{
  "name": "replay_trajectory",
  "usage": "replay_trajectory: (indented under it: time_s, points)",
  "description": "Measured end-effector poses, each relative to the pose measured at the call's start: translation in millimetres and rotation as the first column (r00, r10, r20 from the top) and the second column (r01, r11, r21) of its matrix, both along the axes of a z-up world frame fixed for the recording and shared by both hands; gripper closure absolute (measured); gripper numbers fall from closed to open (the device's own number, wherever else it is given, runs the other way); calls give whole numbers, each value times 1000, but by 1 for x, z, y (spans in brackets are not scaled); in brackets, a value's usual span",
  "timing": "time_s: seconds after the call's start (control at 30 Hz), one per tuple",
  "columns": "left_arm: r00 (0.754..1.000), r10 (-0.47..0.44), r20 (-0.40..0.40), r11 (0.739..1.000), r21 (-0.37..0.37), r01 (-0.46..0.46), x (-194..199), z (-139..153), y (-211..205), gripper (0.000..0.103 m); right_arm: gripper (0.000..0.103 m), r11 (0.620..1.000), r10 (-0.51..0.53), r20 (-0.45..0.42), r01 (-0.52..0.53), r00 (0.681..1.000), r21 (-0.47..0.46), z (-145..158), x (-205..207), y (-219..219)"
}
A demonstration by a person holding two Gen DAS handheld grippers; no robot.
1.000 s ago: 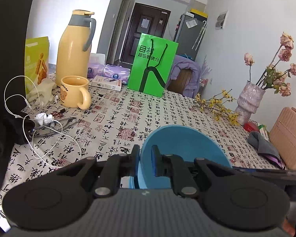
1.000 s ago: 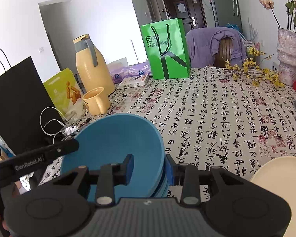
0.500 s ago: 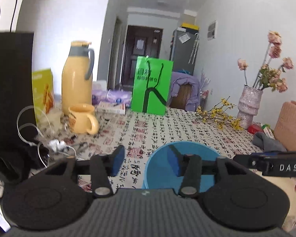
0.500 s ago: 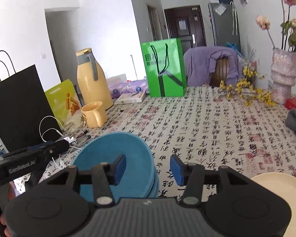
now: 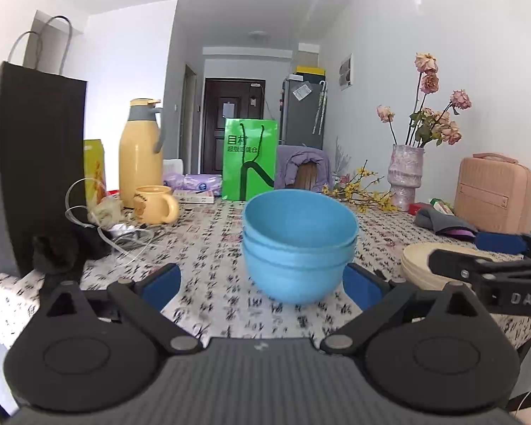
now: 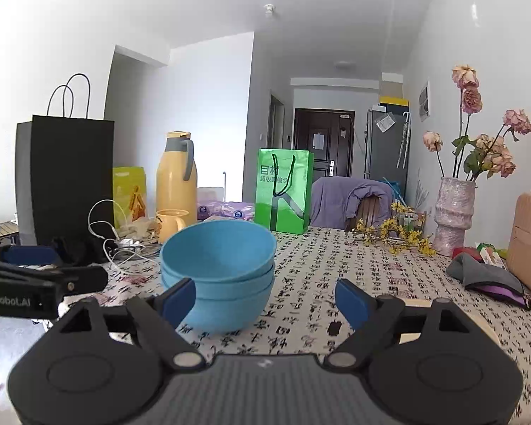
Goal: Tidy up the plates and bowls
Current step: 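Reach the left gripper to the rim of the three-bowl stack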
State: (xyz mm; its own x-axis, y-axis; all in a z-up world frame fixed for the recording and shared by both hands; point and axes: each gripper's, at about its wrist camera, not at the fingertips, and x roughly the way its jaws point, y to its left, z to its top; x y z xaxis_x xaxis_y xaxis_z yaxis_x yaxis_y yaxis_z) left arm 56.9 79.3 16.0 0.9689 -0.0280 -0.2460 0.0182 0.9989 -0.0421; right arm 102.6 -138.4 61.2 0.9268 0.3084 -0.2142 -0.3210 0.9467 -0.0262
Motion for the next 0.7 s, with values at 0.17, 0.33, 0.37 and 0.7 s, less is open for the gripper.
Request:
replay_trajectory:
  time_s: [0.17,0.33,0.37,0.7]
  points:
    - [996,26,88,999,22,-28,-34,-10,1,0,17,995,-49,-45,52,998,86,-25,-48,-9]
    - [999,-26,34,999,24,25,-45,-19,-7,0,17,993,-70,-68,76,995,90,-40,-70,-10]
    - [999,-29,30,999,27,28,-47,-20,-8,0,17,992,-72,-68,78,995,95,-41,-73,-9]
    - [1000,-11,-13,1000,7,12,-40,-21,-7,0,17,995,-68,-36,71,997,74,-36,-73,-5]
